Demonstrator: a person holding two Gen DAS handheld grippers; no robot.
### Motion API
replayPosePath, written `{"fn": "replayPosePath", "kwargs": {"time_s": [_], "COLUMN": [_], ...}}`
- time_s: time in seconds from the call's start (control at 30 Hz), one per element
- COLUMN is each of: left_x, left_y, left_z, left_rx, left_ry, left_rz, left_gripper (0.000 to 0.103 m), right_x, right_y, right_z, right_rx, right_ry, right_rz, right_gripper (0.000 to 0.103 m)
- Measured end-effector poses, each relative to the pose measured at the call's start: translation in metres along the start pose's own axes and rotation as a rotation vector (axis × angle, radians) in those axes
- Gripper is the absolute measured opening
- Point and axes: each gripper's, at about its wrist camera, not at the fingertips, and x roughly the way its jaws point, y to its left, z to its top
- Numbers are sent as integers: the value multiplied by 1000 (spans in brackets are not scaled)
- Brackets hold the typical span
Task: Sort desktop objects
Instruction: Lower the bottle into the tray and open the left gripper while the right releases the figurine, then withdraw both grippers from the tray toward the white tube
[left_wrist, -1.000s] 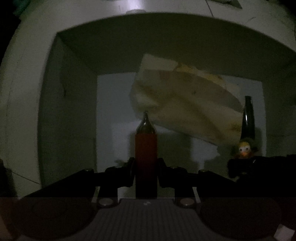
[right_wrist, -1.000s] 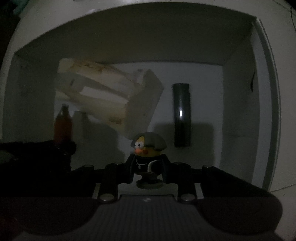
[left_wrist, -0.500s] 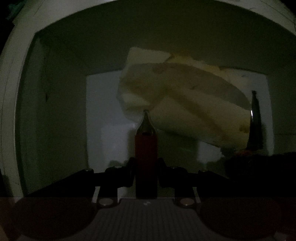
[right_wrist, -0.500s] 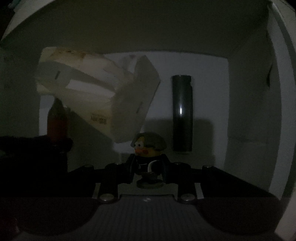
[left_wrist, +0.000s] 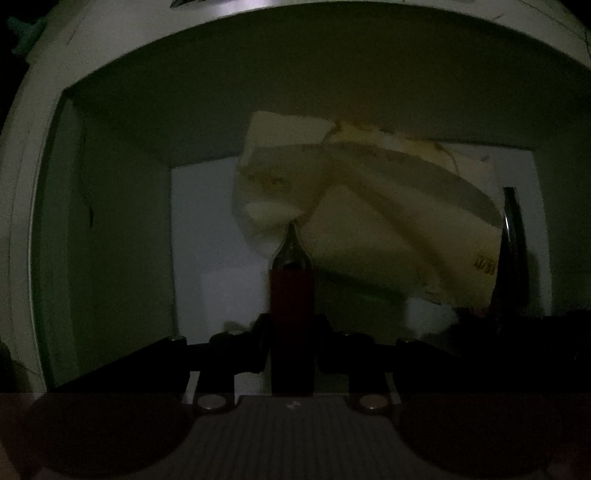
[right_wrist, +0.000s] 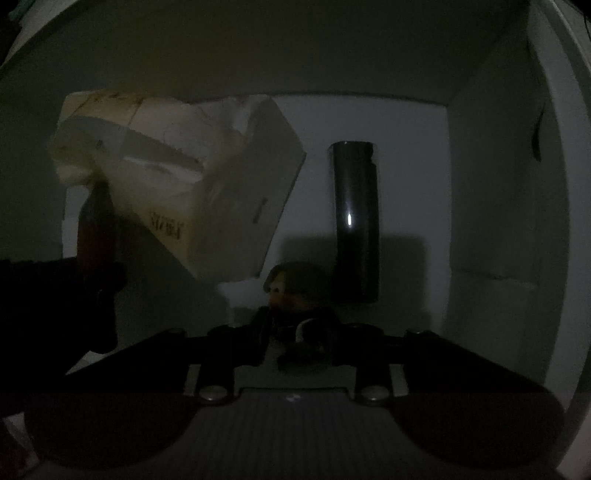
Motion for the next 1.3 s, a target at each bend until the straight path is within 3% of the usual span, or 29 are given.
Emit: {"fn": "replayPosePath", "kwargs": {"time_s": [0.1,0.17,0.27,0.37,0.43,0.47,0.73,0.8,1.0,1.13,1.2,1.3], "left_x": [-1,-3,-9,-20,-27,-33,-95,-111,-142,-182,-202,-221], "left_y": [1,3,9,12,15,18,44,50,59,73,79,86], "left_z": [-2,-2,-3,-7,-8,-9,-3,-5,-8,-9,-8,-2], "left_rx": [-1,-11,-31,-19,-15,-19,-64,-70,-80,-118,-139,-140], "left_ry": [1,12,8,-9,-17,-24,-90,-113,-141,-173,-199,-247], "left_rz": [-3,-10,4,11,26,37,45,37,31,13,9,-4], "left_gripper": [21,25,45,48,61,76,82,86,86,87,93,94], "right_x": [-3,-8,-17,-30,-41,-47,-109,-127,-178,-215,-235,-260], "right_y": [-2,-4,-5,-5,-3,-2,-1,21,23,51,52,53], "right_z": [-1,-1,-1,-1,-2,-2,5,9,3,1,2,7], "right_rx": [-3,0,1,-11,-23,-30,-63,-74,-101,-117,-121,-110], "right_ry": [-10,-15,-19,-40,-50,-54,-119,-137,-186,-226,-254,-305], "right_rz": [-22,-27,-38,-40,-37,-38,-47,-56,-70,-76,-79,-82], "right_gripper": [57,59,69,69,69,69,70,71,72,75,77,79]}}
